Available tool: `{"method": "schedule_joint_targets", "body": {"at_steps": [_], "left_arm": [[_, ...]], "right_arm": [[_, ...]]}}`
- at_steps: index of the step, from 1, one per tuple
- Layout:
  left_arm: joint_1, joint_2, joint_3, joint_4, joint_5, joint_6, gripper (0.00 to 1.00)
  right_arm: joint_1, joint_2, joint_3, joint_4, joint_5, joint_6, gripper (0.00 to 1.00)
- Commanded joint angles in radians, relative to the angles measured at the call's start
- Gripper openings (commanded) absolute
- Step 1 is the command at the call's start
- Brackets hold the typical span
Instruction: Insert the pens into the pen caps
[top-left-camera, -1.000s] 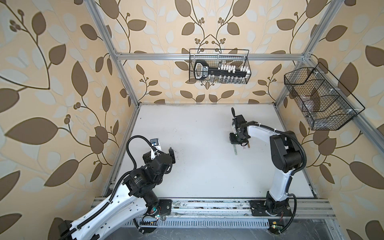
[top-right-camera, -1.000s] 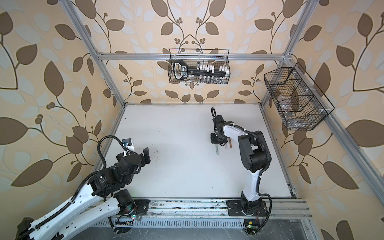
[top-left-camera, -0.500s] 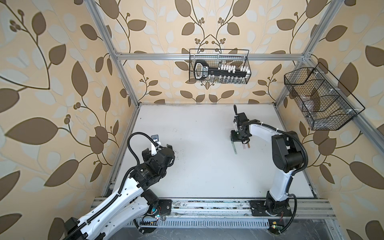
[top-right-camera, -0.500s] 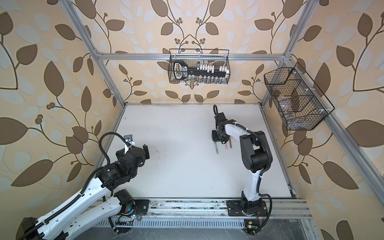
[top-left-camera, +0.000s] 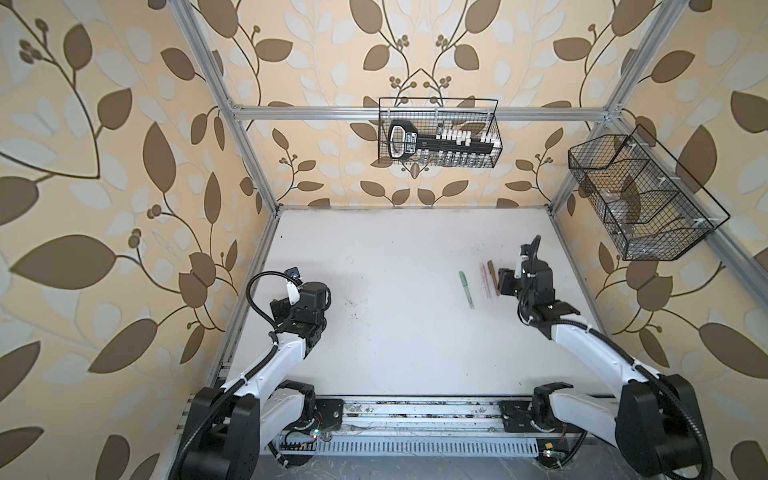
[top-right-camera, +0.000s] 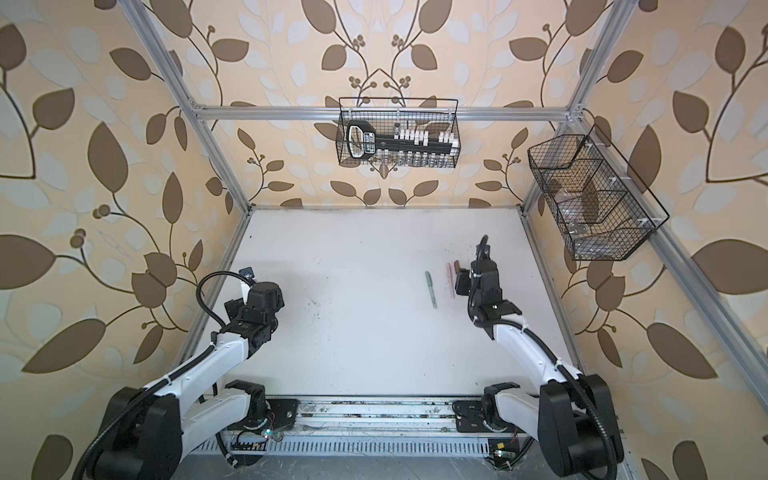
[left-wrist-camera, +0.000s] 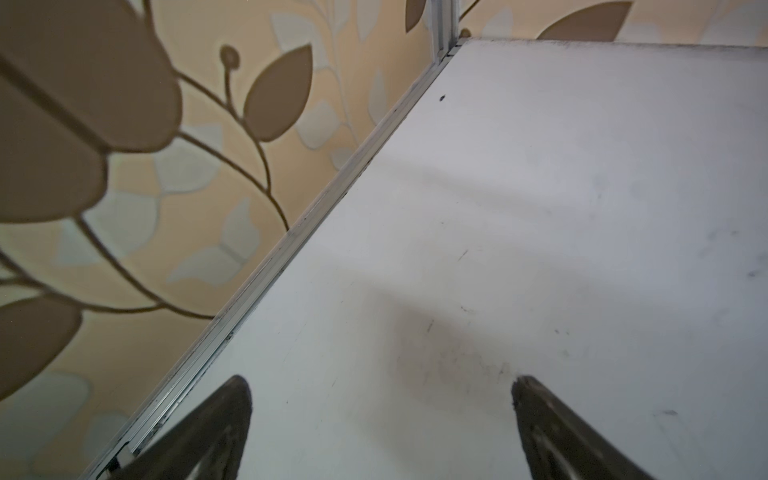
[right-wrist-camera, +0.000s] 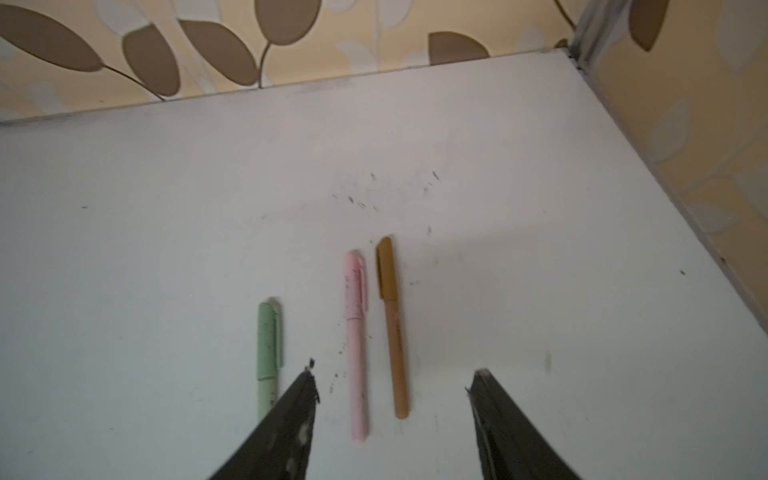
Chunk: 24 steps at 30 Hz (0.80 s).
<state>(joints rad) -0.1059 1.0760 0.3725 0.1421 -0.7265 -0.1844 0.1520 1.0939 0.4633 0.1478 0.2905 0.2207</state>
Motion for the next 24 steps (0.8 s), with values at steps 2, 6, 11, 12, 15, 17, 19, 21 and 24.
{"method": "schedule_joint_targets", "body": {"at_steps": [2, 6, 11, 12, 15, 17, 19, 21, 24], "left_arm": [[0.031, 0.09, -0.023, 0.378, 0.093, 0.12, 0.99], [0.041, 0.147, -0.089, 0.565, 0.216, 0.118, 0.99], [0.066, 0.195, -0.126, 0.683, 0.359, 0.115, 0.99], [0.066, 0.243, -0.119, 0.72, 0.358, 0.118, 0.99], [0.066, 0.368, -0.063, 0.706, 0.362, 0.116, 0.99], [0.067, 0.467, -0.019, 0.746, 0.321, 0.122, 0.99], [0.078, 0.431, -0.006, 0.659, 0.34, 0.099, 0.99], [0.08, 0.435, 0.001, 0.642, 0.337, 0.099, 0.99], [0.08, 0.427, 0.002, 0.631, 0.339, 0.095, 0.99]], "right_arm": [[-0.01, -0.052, -0.219, 0.448, 0.191, -0.106, 0.61], [-0.052, 0.019, -0.277, 0.627, 0.161, -0.166, 0.61], [-0.068, 0.104, -0.347, 0.863, -0.009, -0.21, 0.61], [-0.068, 0.15, -0.376, 0.958, -0.014, -0.212, 0.62], [-0.04, 0.271, -0.352, 1.032, -0.017, -0.252, 0.73], [-0.07, 0.237, -0.306, 0.882, -0.013, -0.208, 0.97], [-0.079, 0.255, -0.305, 0.911, -0.01, -0.202, 1.0], [-0.077, 0.261, -0.305, 0.925, -0.007, -0.203, 1.0], [-0.092, 0.25, -0.289, 0.875, -0.042, -0.193, 1.0]]}}
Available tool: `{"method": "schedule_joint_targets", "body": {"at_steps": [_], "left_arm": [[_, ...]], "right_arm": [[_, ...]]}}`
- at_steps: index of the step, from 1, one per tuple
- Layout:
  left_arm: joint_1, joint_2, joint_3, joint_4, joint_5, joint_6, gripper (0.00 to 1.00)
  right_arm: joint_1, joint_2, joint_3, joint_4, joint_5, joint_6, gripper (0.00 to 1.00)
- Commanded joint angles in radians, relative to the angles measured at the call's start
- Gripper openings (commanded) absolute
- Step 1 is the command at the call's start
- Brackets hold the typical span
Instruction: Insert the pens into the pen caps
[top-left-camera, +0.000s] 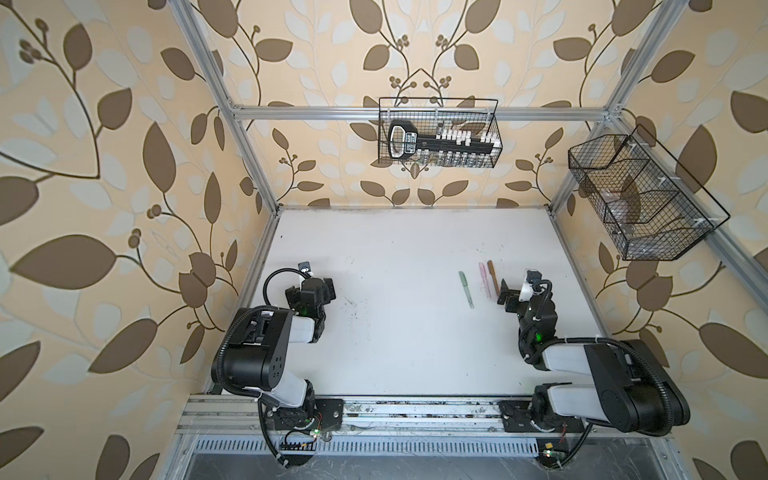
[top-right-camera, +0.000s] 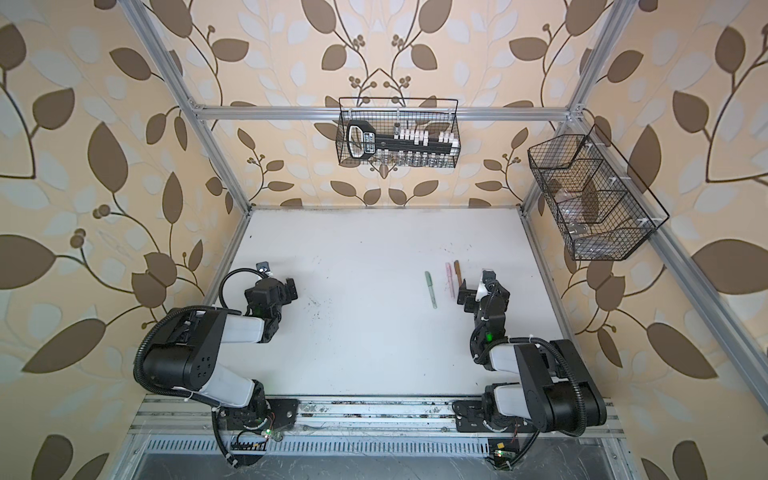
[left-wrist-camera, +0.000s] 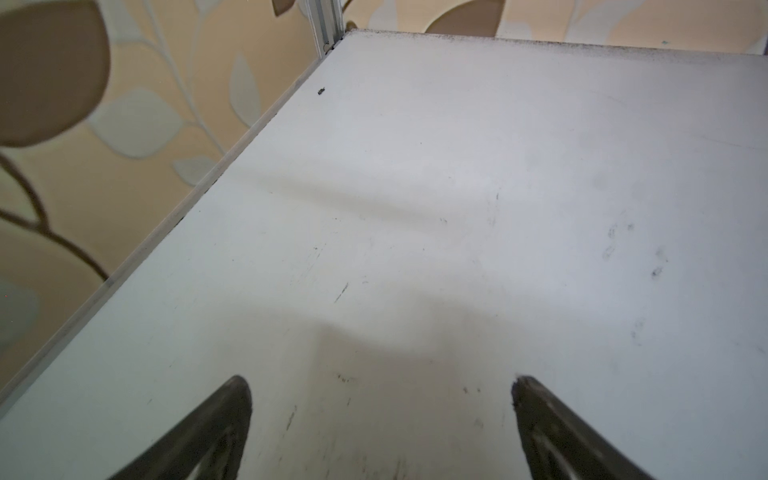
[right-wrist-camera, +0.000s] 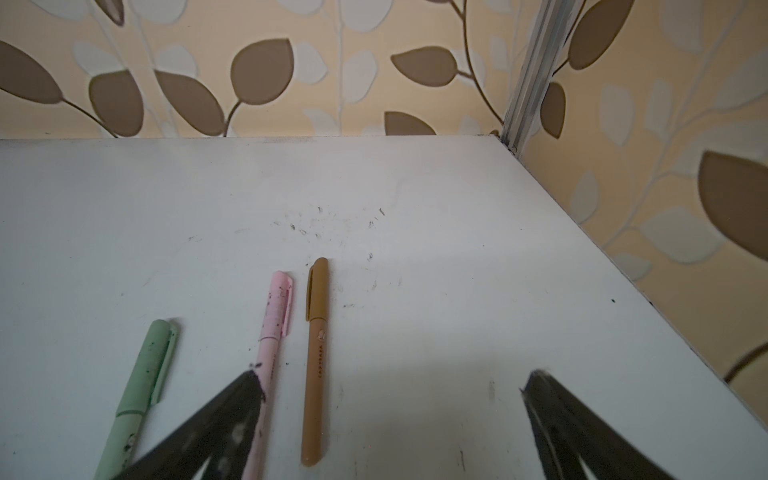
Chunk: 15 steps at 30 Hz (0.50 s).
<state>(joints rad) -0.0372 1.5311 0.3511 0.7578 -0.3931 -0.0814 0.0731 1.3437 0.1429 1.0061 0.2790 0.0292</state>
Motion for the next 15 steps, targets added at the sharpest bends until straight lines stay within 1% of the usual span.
{"method": "schedule_joint_targets", "body": {"at_steps": [1, 15], "left_arm": [[0.011, -0.025, 0.022, 0.023, 0.004, -0.006, 0.99], [0.011, -0.028, 0.02, 0.023, 0.004, -0.005, 0.99]], "right_arm": [[-0.023, -0.003, 0.032, 0.01, -0.051, 0.002, 1.0], [-0.027, -0.003, 0.034, 0.006, -0.059, 0.001, 1.0]]}}
